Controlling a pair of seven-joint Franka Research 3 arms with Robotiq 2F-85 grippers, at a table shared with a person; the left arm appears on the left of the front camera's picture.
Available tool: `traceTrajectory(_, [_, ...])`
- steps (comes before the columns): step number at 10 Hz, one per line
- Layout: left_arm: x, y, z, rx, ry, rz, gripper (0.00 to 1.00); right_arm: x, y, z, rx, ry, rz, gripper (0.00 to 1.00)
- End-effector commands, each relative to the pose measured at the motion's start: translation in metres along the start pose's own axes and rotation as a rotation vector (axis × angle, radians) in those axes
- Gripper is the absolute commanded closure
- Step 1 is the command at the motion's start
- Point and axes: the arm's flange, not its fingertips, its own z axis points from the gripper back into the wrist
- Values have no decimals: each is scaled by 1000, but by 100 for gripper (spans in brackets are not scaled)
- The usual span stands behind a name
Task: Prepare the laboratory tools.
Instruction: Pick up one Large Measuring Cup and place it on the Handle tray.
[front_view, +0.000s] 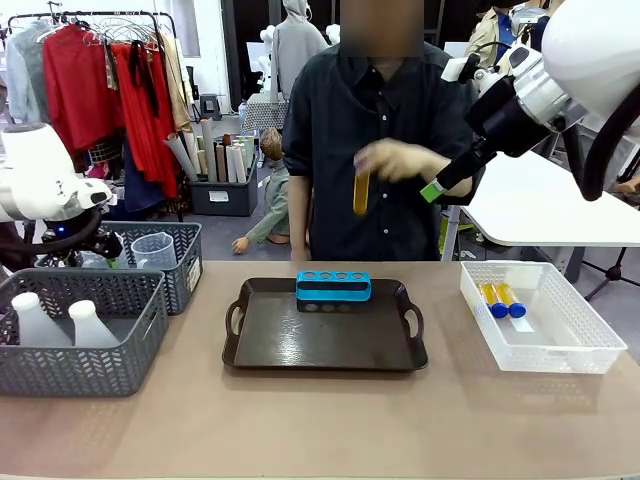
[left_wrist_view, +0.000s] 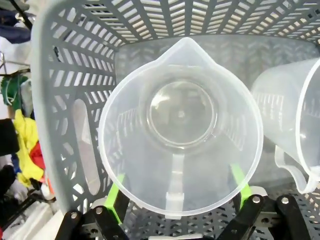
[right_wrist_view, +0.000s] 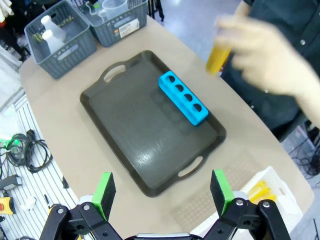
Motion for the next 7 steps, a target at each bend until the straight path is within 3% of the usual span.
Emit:
traceTrajectory(1, [6, 5, 1, 5, 10, -27, 11, -1, 0, 0, 8, -7, -1, 0])
traceTrajectory(5, [4, 8, 2, 1, 17, -22, 90, -1, 0, 0, 8, -7, -1, 0])
traceTrajectory(6, [3, 8, 4, 1, 16, -21, 100, -1, 0, 0, 8, -7, -1, 0])
traceTrajectory(7, [3, 8, 5, 2, 17, -22, 100, -1, 0, 0, 8, -7, -1, 0])
